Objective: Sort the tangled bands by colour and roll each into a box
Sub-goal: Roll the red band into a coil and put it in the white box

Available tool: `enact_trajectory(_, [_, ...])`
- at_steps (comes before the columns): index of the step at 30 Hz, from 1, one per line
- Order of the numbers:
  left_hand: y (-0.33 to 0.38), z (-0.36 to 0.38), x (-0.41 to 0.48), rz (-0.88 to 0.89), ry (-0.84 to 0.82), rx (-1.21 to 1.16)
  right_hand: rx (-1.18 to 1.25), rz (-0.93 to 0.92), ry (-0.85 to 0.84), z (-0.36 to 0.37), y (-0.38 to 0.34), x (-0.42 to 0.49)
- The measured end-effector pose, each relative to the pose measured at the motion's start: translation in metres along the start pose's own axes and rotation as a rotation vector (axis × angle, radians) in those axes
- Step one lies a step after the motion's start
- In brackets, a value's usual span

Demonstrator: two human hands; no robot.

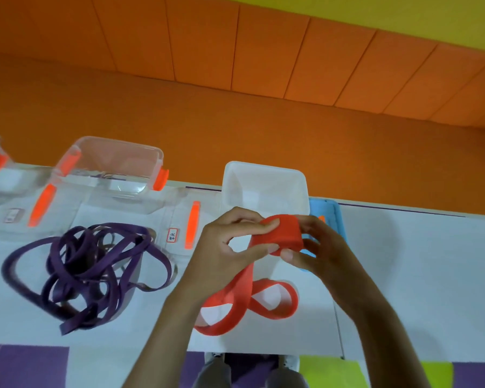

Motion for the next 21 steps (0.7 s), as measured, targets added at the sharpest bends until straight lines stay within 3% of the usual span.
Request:
enact_trajectory(2, [0.001,0.006,0.004,-0.017,-0.033,0.053,-0.043,-0.005,-0.009,-0.013,-0.004,-0.001])
enact_trajectory(8, [0.006,0.02,0.013,-0.08,0.038,-0.005,0.157,0.032,-0.039,-0.036,0.001,0.006])
enact_trajectory(14, [0.023,0.028,0.031,-0.042,0.053,-0.081,0.445,0.107,-0.277,-0.036,0.014,0.022])
enact_trajectory(16, [0.024,0.031,0.033,-0.031,0.049,-0.007,0.383,0.112,-0.327,-0.045,0.012,0.026])
enact_trajectory(19, [0.023,0.038,0.032,-0.064,0.024,0.144,0.004,0.046,-0.265,-0.067,0.0,0.033])
enact_trajectory(21, [0.024,0.043,0.032,-0.042,0.036,0.157,-0.085,0.009,-0.243,-0.076,-0.007,0.035])
Point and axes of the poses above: each hand's wrist, its own x-axis towards the middle knuckle, its own z-axis out of the palm, y = z × x, the point moved 4 cm from there along x, towards the middle knuckle, and after that the axes turned 6 degrees about z, right-handed, at the moved point
